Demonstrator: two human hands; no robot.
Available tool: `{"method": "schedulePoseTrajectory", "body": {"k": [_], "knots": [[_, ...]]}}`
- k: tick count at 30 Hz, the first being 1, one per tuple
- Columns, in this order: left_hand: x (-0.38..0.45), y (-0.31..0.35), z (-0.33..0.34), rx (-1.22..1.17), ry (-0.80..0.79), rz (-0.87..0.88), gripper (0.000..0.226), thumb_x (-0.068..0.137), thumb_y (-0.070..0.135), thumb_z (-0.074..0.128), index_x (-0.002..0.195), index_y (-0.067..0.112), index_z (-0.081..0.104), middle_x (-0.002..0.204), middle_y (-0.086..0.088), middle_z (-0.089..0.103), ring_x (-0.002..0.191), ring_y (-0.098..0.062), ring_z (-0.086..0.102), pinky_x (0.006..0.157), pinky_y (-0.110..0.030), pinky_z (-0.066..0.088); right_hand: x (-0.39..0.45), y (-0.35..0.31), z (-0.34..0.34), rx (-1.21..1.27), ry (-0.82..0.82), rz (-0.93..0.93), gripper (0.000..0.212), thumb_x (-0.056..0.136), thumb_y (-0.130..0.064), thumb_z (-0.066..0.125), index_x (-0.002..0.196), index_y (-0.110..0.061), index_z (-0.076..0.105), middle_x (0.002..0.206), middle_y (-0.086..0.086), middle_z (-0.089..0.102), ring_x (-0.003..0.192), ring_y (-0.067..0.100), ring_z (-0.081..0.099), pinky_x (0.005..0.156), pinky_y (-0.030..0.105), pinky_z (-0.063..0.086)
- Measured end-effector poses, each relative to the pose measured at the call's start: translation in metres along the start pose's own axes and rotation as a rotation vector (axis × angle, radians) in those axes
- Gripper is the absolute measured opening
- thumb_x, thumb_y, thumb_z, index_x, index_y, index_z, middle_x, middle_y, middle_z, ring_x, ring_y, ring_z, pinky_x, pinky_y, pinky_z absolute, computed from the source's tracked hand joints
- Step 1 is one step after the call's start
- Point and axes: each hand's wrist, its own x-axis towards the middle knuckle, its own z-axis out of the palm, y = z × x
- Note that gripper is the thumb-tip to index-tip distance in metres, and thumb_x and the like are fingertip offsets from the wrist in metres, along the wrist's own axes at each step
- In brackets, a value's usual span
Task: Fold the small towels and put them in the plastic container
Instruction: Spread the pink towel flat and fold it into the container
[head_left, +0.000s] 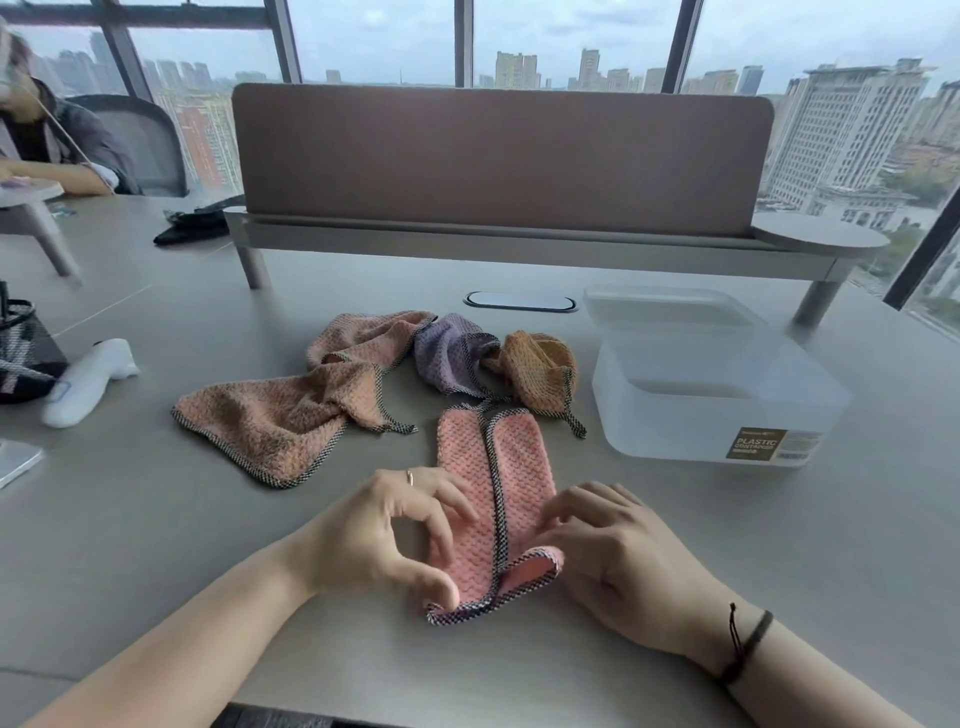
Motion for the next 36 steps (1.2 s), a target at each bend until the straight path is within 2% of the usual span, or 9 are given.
{"method": "schedulePoseTrajectory", "body": {"k": [3, 7, 11, 13, 16, 19, 24, 30, 36], "knots": [[0.0, 0.004, 0.001, 0.139, -0.103, -0.011, 0.06, 0.047, 0.077, 0.077, 0.08, 0.026, 0.073, 0.126, 0.01, 0.062, 0.135, -0.008, 0.045, 0.112, -0.024, 0.034, 0.002, 0.003, 0.003, 0.032, 0.056, 0.032, 0.029, 0.096, -0.03, 0.045, 0.08, -0.021, 0.067, 0.094, -0.013, 0.063, 0.083, 0.015, 0.055, 0.072, 0.037, 0.048], [0.001, 0.008, 0.005, 0.384, -0.119, 0.026, 0.07, 0.049, 0.067, 0.085, 0.098, 0.02, 0.071, 0.132, 0.013, 0.052, 0.137, -0.007, 0.038, 0.111, -0.021, 0.033, 0.005, 0.009, 0.007, 0.163, 0.076, 0.195, 0.046, 0.096, -0.049, 0.046, 0.07, -0.017, 0.066, 0.082, -0.014, 0.059, 0.081, 0.01, 0.054, 0.074, 0.029, 0.047], [0.002, 0.005, 0.008, 0.299, 0.034, 0.032, 0.028, 0.08, 0.049, 0.077, 0.084, 0.022, 0.071, 0.113, 0.012, 0.061, 0.119, -0.013, 0.052, 0.099, -0.032, 0.043, 0.006, 0.01, 0.011, 0.229, 0.109, 0.33, 0.053, 0.089, -0.054, 0.051, 0.058, -0.011, 0.055, 0.071, -0.011, 0.056, 0.078, 0.01, 0.053, 0.069, 0.018, 0.039], [0.003, 0.004, 0.006, 0.202, 0.09, -0.03, 0.027, 0.085, 0.047, 0.071, 0.068, 0.027, 0.065, 0.095, 0.011, 0.063, 0.102, -0.013, 0.057, 0.088, -0.026, 0.043, 0.006, 0.008, 0.011, 0.232, 0.137, 0.358, 0.053, 0.086, -0.054, 0.054, 0.053, -0.014, 0.045, 0.062, -0.007, 0.052, 0.071, 0.011, 0.051, 0.064, 0.017, 0.036], [0.004, 0.007, 0.006, 0.144, 0.152, -0.068, 0.034, 0.09, 0.048, 0.066, 0.064, 0.026, 0.059, 0.069, 0.01, 0.058, 0.073, -0.007, 0.055, 0.069, -0.021, 0.041, 0.008, 0.004, 0.006, 0.248, 0.191, 0.444, 0.045, 0.081, -0.047, 0.069, 0.056, -0.016, 0.048, 0.055, -0.002, 0.049, 0.058, 0.01, 0.047, 0.054, 0.016, 0.033], [0.005, 0.007, 0.007, -0.032, 0.142, -0.119, 0.014, 0.09, 0.029, 0.072, 0.077, 0.03, 0.067, 0.059, 0.019, 0.054, 0.056, 0.004, 0.045, 0.057, -0.013, 0.034, 0.009, 0.0, 0.001, 0.382, 0.204, 0.518, 0.02, 0.076, -0.032, 0.081, 0.078, -0.025, 0.062, 0.06, -0.001, 0.061, 0.05, 0.004, 0.044, 0.051, 0.016, 0.037], [0.006, 0.0, 0.008, -0.089, 0.186, -0.163, 0.031, 0.085, 0.056, 0.068, 0.09, 0.026, 0.074, 0.07, -0.011, 0.067, 0.063, -0.014, 0.052, 0.056, -0.038, 0.044, 0.007, 0.002, -0.003, 0.666, 0.15, 0.543, 0.043, 0.077, -0.016, 0.081, 0.11, -0.032, 0.059, 0.065, 0.008, 0.067, 0.051, 0.009, 0.046, 0.053, 0.023, 0.04], [0.012, -0.003, 0.015, -0.039, 0.205, -0.224, 0.031, 0.085, 0.053, 0.064, 0.09, 0.023, 0.074, 0.065, -0.013, 0.067, 0.057, -0.01, 0.051, 0.054, -0.035, 0.045, 0.009, 0.0, -0.003, 0.567, 0.149, 0.52, 0.011, 0.078, -0.026, 0.081, 0.081, -0.024, 0.071, 0.063, -0.007, 0.063, 0.052, 0.001, 0.044, 0.053, 0.016, 0.038], [0.012, -0.001, 0.019, 0.111, 0.28, -0.211, 0.01, 0.086, 0.026, 0.076, 0.093, 0.028, 0.071, 0.047, 0.012, 0.041, 0.048, -0.002, 0.035, 0.05, -0.02, 0.032, 0.008, 0.0, -0.003, 0.459, 0.155, 0.553, 0.02, 0.082, -0.015, 0.075, 0.084, -0.029, 0.062, 0.065, -0.005, 0.068, 0.05, 0.003, 0.05, 0.053, 0.021, 0.043]]}}
